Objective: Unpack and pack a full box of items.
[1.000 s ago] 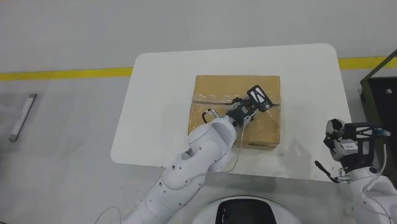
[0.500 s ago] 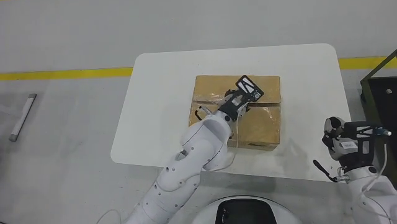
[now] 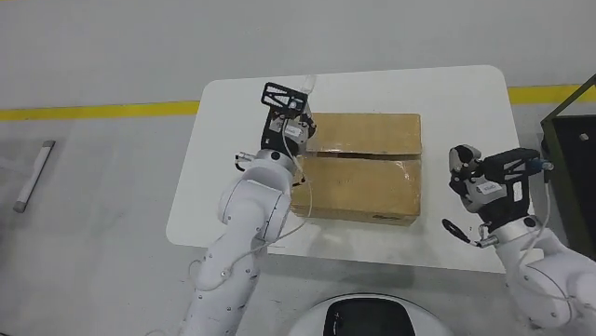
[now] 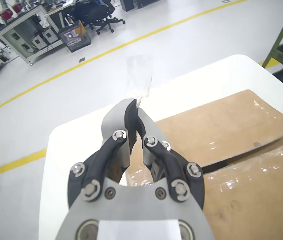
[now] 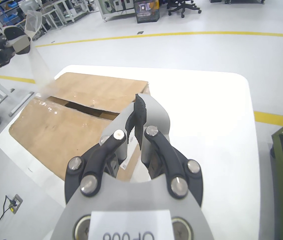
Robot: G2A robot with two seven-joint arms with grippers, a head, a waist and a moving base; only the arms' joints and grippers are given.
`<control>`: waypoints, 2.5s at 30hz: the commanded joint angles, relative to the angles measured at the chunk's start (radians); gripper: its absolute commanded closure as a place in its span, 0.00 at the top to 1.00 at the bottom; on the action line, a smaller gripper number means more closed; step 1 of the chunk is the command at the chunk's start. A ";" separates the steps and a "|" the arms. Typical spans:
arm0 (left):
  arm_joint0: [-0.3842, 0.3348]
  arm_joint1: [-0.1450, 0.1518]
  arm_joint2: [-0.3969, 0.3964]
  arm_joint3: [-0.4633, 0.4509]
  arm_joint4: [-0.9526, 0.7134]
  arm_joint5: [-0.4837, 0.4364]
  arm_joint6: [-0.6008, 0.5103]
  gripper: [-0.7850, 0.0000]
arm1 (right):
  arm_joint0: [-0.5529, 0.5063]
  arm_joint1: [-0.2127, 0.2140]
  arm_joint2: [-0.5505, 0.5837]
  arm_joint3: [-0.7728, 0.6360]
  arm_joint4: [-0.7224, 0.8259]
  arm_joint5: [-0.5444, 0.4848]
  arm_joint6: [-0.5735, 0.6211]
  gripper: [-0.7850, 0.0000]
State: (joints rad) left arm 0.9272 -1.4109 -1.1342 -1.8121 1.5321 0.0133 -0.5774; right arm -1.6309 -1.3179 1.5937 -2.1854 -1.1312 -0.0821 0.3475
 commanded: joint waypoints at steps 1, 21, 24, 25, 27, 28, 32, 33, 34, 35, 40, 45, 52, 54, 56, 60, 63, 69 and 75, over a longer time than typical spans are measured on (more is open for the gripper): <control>0.013 0.004 -0.039 -0.015 0.001 0.003 -0.004 0.00 | 0.032 -0.001 -0.037 0.026 -0.004 0.004 0.018 0.00; 0.069 0.026 -0.246 -0.028 0.061 0.030 0.025 0.00 | 0.127 -0.002 -0.162 0.146 -0.053 0.034 0.086 0.00; 0.063 0.027 -0.254 -0.019 0.073 0.038 0.026 0.00 | 0.132 -0.002 -0.164 0.147 -0.052 0.037 0.088 0.00; 0.062 0.027 -0.259 -0.014 0.079 0.042 0.024 0.00 | 0.133 -0.002 -0.164 0.146 -0.050 0.039 0.088 0.00; 0.061 0.029 -0.269 -0.006 0.102 0.051 0.011 0.00 | 0.133 -0.001 -0.166 0.144 -0.050 0.039 0.089 0.00; 0.061 0.029 -0.275 -0.003 0.111 0.059 0.007 0.00 | 0.132 -0.001 -0.166 0.145 -0.048 0.039 0.089 0.00; 0.066 0.030 -0.295 0.008 0.121 0.078 0.004 0.00 | 0.128 0.001 -0.164 0.145 -0.048 0.040 0.090 0.00; 0.067 0.031 -0.300 0.012 0.124 0.082 0.004 0.00 | 0.127 0.001 -0.163 0.145 -0.047 0.039 0.089 0.00; 0.069 0.031 -0.305 0.018 0.129 0.090 -0.001 0.00 | 0.126 0.001 -0.161 0.146 -0.046 0.039 0.089 0.00; 0.070 0.031 -0.309 0.020 0.128 0.099 -0.006 0.00 | 0.126 0.002 -0.159 0.146 -0.046 0.038 0.088 0.00; 0.079 0.030 -0.310 0.030 0.160 0.127 -0.029 0.07 | 0.119 0.004 -0.155 0.143 -0.045 0.036 0.089 0.00; 0.087 0.028 -0.316 0.034 0.162 0.148 -0.054 1.00 | 0.113 0.005 -0.156 0.141 -0.042 0.036 0.084 0.00; 0.088 0.031 -0.353 0.042 0.181 0.160 -0.054 1.00 | 0.109 0.007 -0.155 0.136 -0.040 0.036 0.083 0.00; 0.091 0.032 -0.369 0.044 0.184 0.167 -0.056 1.00 | 0.108 0.008 -0.155 0.136 -0.039 0.039 0.081 0.00; 0.095 0.033 -0.383 0.044 0.185 0.171 -0.058 1.00 | 0.107 0.008 -0.156 0.136 -0.037 0.040 0.082 0.00; 0.097 0.033 -0.403 0.041 0.160 0.175 -0.058 1.00 | 0.107 0.009 -0.160 0.138 -0.038 0.042 0.081 0.00; 0.096 0.033 -0.411 0.035 0.142 0.175 -0.055 1.00 | 0.107 0.009 -0.163 0.139 -0.039 0.044 0.083 0.00; 0.087 0.033 -0.436 0.022 0.093 0.183 -0.061 1.00 | 0.114 0.009 -0.166 0.147 -0.023 0.061 0.086 0.00; 0.079 0.036 -0.453 0.010 0.102 0.170 -0.067 1.00 | 0.117 0.010 -0.169 0.148 -0.023 0.071 0.088 0.00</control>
State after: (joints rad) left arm 1.0072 -1.3756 -1.5871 -1.7999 1.6325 0.1878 -0.6437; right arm -1.5138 -1.3083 1.4249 -2.0372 -1.1543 -0.0128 0.4354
